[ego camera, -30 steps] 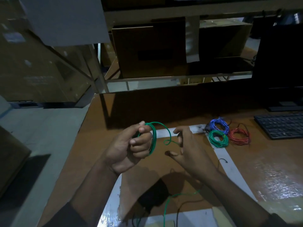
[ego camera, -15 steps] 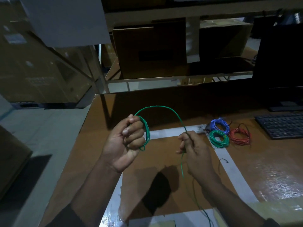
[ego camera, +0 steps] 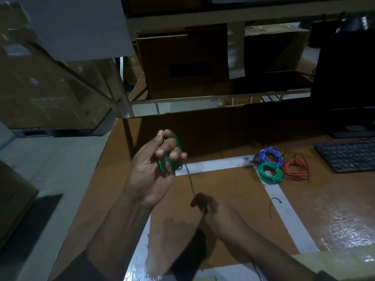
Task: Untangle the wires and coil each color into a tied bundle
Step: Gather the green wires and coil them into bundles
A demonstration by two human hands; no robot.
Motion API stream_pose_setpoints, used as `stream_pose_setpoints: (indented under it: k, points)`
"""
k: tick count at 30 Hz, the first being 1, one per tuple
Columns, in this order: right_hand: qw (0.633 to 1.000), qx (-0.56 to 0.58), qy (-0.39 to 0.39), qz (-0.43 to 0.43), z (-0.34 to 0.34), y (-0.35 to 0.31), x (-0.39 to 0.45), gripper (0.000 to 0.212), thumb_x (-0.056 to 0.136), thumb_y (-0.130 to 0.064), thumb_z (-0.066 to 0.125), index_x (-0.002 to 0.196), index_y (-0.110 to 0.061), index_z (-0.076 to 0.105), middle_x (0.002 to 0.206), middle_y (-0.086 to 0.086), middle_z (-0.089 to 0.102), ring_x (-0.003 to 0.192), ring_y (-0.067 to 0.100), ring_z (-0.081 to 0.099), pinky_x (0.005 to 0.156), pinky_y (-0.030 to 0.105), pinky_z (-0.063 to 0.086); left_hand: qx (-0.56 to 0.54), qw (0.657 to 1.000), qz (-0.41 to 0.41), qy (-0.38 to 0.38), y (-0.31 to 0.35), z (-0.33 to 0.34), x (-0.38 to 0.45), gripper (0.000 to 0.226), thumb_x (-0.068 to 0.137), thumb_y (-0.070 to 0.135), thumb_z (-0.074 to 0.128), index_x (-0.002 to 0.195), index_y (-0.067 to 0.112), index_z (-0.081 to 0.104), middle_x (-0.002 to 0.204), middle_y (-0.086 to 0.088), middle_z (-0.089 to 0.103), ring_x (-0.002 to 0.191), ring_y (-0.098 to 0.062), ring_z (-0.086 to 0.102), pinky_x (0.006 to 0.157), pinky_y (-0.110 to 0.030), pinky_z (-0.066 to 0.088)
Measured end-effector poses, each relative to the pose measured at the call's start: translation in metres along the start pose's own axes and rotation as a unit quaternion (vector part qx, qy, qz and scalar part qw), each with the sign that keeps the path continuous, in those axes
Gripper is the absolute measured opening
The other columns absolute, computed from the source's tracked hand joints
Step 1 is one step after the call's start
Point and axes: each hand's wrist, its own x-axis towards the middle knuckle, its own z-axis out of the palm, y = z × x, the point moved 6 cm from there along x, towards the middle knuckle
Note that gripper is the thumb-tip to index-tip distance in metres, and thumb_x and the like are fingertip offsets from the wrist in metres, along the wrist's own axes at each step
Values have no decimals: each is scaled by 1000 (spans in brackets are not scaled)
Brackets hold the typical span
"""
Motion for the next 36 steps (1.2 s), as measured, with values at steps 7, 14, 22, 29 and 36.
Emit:
stream_pose_setpoints:
  k: [7,14,22,29,36]
  points:
    - [977,-113,-76,-161,11,-39,-19,21,108,-31,40,114,-18,55,107,12,69,91,34,65,76,44,54,212,972,75,73,-5,-30,19,38,114,21,22,99,12,56,141,-21,62,137,-32,56,121,-56,33]
    - [964,26,94,-247,-40,-58,-32,18,105,-48,38,97,-38,50,86,-13,62,77,6,58,65,32,47,524,841,76,109,-15,-59,11,31,115,25,25,103,12,52,103,-8,77,86,-23,75,87,-43,56]
    - [924,125,297,-204,-94,-35,-4,25,103,-37,46,93,-20,62,76,-13,53,72,5,52,59,15,34,410,907,-93,25,-50,-42,-6,35,113,32,33,97,11,56,59,11,36,46,-3,32,51,-26,33]
    - [943,102,264,-174,-80,-13,17,24,105,-40,45,87,-28,56,82,-8,54,77,9,52,66,30,44,122,983,-134,-35,-47,-34,-7,28,109,28,40,90,13,54,59,6,31,36,0,27,43,-19,24]
    - [980,16,154,-128,-43,4,17,21,107,-46,29,101,-34,46,87,-2,67,79,23,64,69,50,54,-93,986,-124,-56,-29,-41,0,35,114,26,24,98,13,53,69,6,51,41,-4,29,48,-23,17]
